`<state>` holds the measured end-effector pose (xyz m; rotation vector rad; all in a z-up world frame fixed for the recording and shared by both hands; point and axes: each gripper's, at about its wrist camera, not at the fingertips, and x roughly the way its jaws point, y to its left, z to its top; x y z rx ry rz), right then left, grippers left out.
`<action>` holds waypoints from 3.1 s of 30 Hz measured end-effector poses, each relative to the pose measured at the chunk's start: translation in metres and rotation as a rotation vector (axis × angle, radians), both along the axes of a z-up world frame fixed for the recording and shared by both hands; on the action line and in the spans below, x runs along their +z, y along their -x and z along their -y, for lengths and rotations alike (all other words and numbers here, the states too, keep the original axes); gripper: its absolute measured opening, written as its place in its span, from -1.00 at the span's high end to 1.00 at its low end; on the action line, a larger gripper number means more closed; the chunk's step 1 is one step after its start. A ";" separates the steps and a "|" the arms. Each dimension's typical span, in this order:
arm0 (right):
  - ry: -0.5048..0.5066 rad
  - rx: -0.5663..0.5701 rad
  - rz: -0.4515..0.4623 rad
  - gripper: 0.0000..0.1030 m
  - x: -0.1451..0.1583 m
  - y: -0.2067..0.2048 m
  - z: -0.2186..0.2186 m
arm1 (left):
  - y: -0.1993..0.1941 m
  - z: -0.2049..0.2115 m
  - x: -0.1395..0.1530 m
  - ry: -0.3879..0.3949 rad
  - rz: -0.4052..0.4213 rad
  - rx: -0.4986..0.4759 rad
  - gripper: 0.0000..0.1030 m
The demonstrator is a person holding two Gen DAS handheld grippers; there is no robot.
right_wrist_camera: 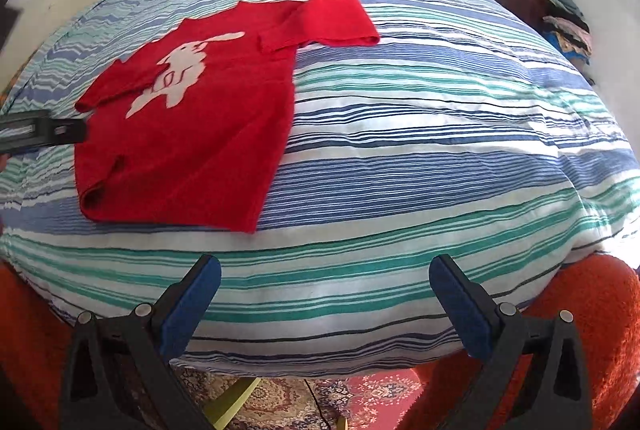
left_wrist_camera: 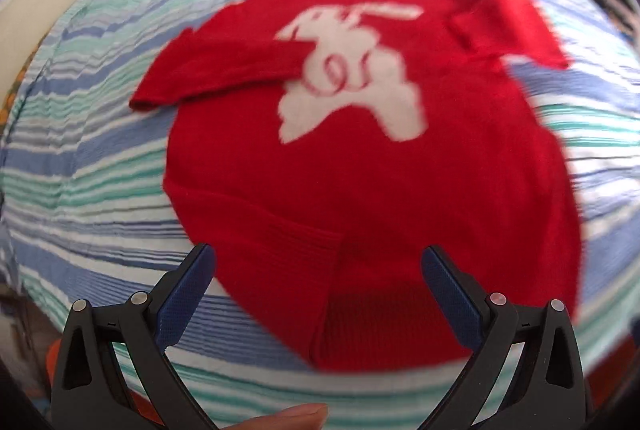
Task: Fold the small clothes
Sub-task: 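Move both grippers toward the hem of the red sweater, then grasp the sweater hem with both grippers and pull it straight, then open both grippers to release the hem onto the bed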
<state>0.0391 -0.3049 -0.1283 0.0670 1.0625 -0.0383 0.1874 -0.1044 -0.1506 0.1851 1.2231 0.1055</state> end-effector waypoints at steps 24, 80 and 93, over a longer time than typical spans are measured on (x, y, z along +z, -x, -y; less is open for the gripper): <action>-0.618 -0.106 0.034 -0.94 -0.014 -0.037 0.077 | 0.073 -0.195 -0.019 0.641 -0.032 0.238 -0.72; -0.257 0.131 -0.163 0.32 -0.037 -0.044 0.018 | 0.083 -0.147 -0.038 0.339 -0.112 0.126 -0.49; -0.101 0.116 0.054 -0.02 0.032 -0.029 0.017 | 0.097 -0.169 0.040 0.258 0.166 0.209 -0.74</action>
